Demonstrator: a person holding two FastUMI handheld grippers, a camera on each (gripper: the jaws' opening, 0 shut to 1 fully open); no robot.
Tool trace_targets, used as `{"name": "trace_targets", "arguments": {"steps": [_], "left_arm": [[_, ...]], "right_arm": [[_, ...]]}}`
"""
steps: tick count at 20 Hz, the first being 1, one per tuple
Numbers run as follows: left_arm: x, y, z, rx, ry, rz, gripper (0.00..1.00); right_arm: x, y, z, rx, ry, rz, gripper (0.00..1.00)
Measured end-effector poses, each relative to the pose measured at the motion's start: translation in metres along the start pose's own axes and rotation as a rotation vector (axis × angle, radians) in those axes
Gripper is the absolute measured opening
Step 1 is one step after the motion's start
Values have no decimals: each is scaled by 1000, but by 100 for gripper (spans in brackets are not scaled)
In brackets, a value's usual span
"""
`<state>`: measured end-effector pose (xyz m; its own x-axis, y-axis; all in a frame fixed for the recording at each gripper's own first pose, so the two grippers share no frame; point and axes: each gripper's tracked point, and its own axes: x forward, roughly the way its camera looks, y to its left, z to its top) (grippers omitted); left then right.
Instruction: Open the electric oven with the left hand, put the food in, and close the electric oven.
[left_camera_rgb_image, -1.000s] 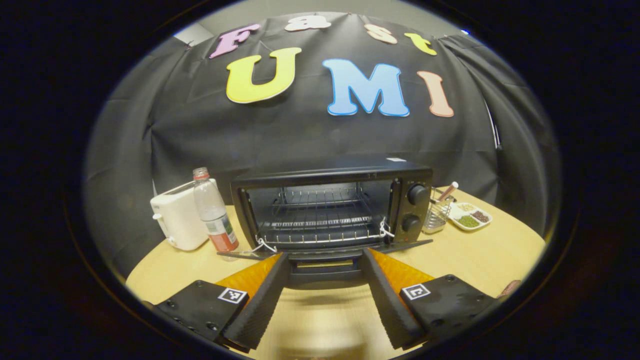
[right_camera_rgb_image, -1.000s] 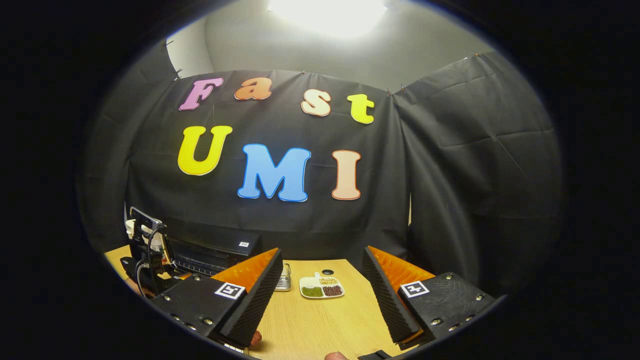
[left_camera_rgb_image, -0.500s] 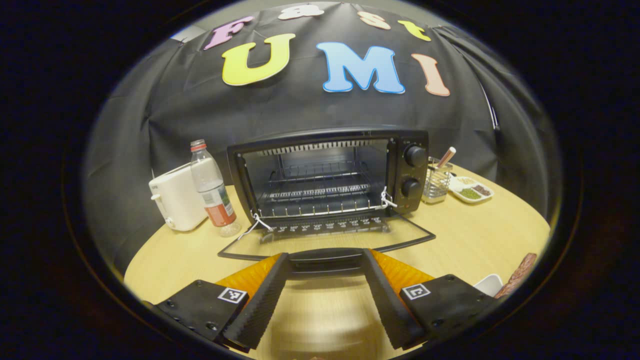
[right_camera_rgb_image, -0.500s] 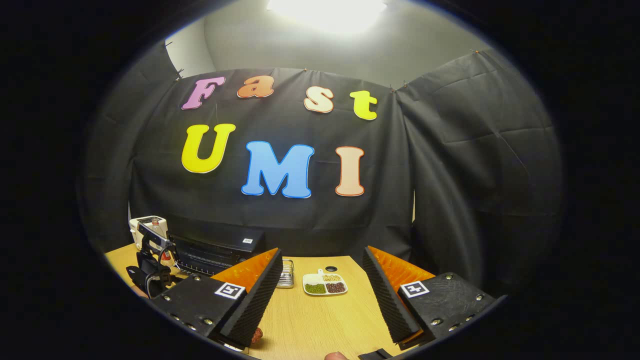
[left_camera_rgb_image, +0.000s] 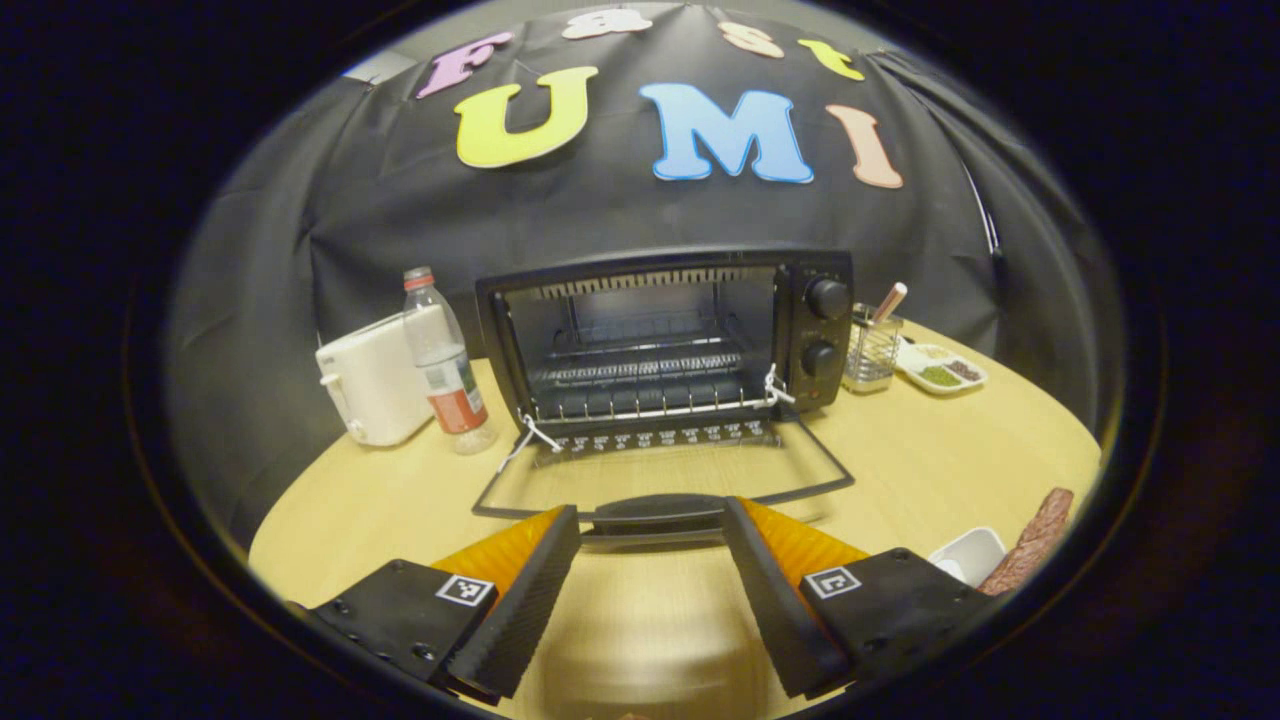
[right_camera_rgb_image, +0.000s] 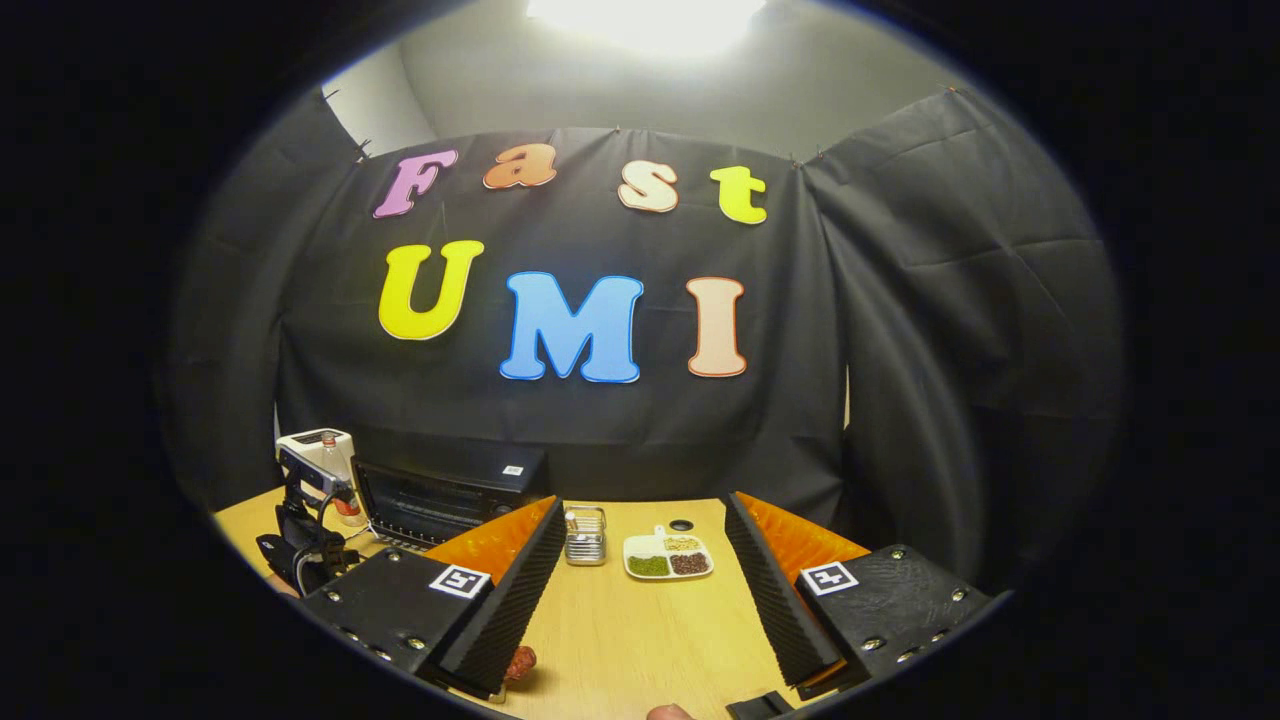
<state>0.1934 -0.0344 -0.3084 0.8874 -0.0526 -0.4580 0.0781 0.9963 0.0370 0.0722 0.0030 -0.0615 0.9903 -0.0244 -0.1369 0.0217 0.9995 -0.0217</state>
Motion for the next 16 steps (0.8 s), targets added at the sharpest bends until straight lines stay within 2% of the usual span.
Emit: {"name": "trace_targets", "arguments": {"steps": [4, 5, 6, 8, 9, 11, 12, 13, 14, 16], "left_arm": [[-37, 14, 49, -27, -109, 29, 97], [-48, 18, 59, -34, -136, 36, 100], [-60, 22, 70, -43, -165, 45, 97], [-82, 33, 93, -51, -214, 60, 100], [-96, 39, 103, -53, -239, 71, 95], [-120, 50, 122, -52, -283, 92, 100], [-131, 54, 130, -53, -300, 101, 97], [-142, 58, 136, -57, -313, 112, 100], [-153, 61, 143, -67, -329, 117, 97], [-171, 67, 150, -91, -359, 132, 96]], "right_arm": [[7, 12, -16, 34, 41, 66, 97], [9, 15, -22, 42, 59, 83, 97], [11, 20, -32, 47, 83, 104, 98], [13, 31, -48, 57, 127, 150, 97], [14, 36, -56, 64, 148, 172, 98], [16, 47, -75, 80, 197, 216, 97], [17, 53, -84, 92, 225, 242, 97], [17, 60, -94, 108, 255, 268, 97], [18, 66, -103, 125, 283, 291, 98], [20, 75, -120, 153, 337, 325, 98]]}}
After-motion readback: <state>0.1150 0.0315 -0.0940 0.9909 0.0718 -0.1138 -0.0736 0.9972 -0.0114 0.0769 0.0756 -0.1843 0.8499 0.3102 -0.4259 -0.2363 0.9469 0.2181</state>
